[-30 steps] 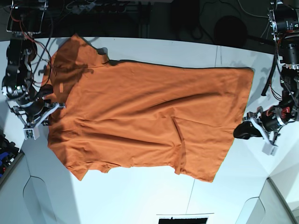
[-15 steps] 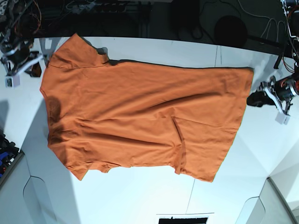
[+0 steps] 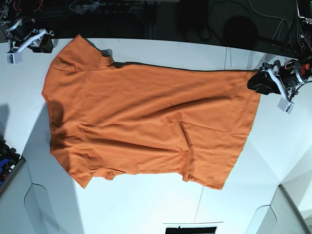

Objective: Layout the t-shirt on the table in an organized manner, then fold the t-shirt properly
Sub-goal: 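Grasp the shirt's shoulder and hem corners with both grippers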

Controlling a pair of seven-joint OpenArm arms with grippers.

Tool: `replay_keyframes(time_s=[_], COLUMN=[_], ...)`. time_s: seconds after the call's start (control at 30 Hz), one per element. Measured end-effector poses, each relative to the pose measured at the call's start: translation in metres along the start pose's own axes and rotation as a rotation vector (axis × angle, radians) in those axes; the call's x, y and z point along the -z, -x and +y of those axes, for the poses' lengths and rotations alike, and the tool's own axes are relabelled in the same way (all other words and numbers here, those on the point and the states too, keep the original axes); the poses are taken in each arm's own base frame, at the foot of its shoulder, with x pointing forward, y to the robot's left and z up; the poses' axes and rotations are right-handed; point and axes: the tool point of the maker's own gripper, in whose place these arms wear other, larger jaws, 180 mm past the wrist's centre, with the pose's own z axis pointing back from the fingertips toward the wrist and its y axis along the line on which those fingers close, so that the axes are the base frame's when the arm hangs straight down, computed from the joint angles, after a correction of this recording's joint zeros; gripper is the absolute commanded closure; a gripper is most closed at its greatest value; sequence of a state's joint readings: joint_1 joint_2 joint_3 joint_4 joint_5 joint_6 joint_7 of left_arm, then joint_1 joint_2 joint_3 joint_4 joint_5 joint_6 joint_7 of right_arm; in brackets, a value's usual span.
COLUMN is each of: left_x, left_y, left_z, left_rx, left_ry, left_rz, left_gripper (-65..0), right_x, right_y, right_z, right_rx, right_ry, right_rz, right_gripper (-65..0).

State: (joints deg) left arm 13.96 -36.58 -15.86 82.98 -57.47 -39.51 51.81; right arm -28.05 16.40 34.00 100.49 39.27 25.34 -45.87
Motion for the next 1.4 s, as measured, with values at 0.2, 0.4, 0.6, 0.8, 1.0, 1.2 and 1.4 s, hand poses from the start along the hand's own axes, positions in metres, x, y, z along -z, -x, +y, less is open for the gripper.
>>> replay_keyframes(time_s=[0.2, 0.4, 0.6, 0.8, 1.0, 1.2, 1.4], left_x=[0.003, -0.016, -0.039, -0.037, -0.04, -0.025, -0.008], left_y=[0.009, 0.006, -0.017, 0.005, 0.029, 0.036, 0.035], left_z=[0.013, 0.043, 0.054, 0.055, 0.061, 0.048, 0.029], left_rx=[-0.049, -0.085, -0.165, -0.162, -0.144, -0.153, -0.125], left_ry=[-0.021, -0.116, -0.117, -0.14, -0.194, -0.157, -0.098], left_rz=[-0.027, -0.056, -0.176, -0.107, -0.069, -0.081, -0.075], left_gripper=[-39.6, -39.5, -39.5, -39.5, -39.5, -39.5, -35.2], right_x=[0.005, 0.005, 0.005, 0.006, 0.01, 0.018, 0.026], right_y=[0.006, 0.005, 0.005, 0.004, 0.007, 0.009, 0.012], right_z=[0.011, 0.013, 0.013, 0.017, 0.032, 0.053, 0.076], right_rx=[0.041, 0.046, 0.046, 0.062, 0.03, 0.01, 0.046], right_ry=[-0.025, -0.028, -0.028, -0.049, -0.106, -0.165, -0.218], right_rz=[-0.013, -0.019, -0.019, -0.027, -0.017, -0.004, -0.018], right_gripper=[-23.2, -23.2, -23.2, -23.2, -23.2, -23.2, -22.9])
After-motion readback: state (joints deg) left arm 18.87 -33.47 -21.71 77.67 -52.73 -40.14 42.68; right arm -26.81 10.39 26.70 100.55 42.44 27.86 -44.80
